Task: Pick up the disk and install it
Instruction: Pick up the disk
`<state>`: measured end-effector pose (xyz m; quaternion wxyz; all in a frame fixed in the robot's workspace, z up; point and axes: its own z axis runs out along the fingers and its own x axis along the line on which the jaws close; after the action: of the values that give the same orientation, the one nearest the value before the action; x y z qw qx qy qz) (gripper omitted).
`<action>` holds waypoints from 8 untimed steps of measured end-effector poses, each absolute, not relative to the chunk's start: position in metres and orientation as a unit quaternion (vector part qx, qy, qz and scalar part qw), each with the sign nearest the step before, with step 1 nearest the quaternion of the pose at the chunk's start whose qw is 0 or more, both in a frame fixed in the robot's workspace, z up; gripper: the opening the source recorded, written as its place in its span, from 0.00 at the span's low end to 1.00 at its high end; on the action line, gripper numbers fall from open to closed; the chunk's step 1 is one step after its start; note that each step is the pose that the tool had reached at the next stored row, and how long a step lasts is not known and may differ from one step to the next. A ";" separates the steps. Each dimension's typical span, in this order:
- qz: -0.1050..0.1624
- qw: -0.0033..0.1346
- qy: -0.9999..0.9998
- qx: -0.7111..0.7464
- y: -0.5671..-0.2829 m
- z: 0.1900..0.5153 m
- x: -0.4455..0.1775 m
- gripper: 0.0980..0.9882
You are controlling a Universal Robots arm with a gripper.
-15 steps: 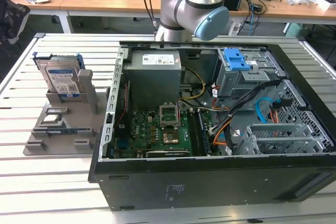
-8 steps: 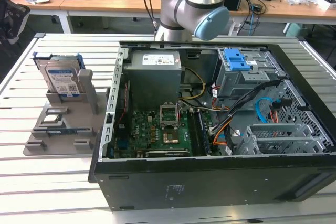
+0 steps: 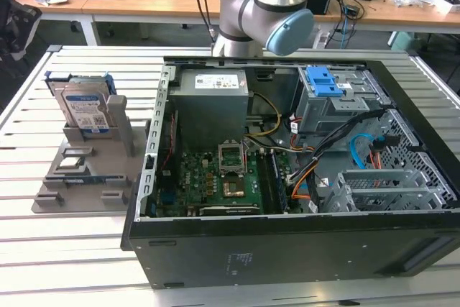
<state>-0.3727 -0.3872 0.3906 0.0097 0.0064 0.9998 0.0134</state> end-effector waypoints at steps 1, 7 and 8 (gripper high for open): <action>0.013 0.010 1.000 -0.003 -0.387 0.391 -0.373 0.01; 0.014 0.009 0.998 -0.062 -0.387 0.391 -0.373 0.01; 0.014 0.009 0.997 -0.069 -0.387 0.391 -0.373 0.01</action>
<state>-0.3728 -0.3873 0.3905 0.0087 -0.0693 0.9975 0.0142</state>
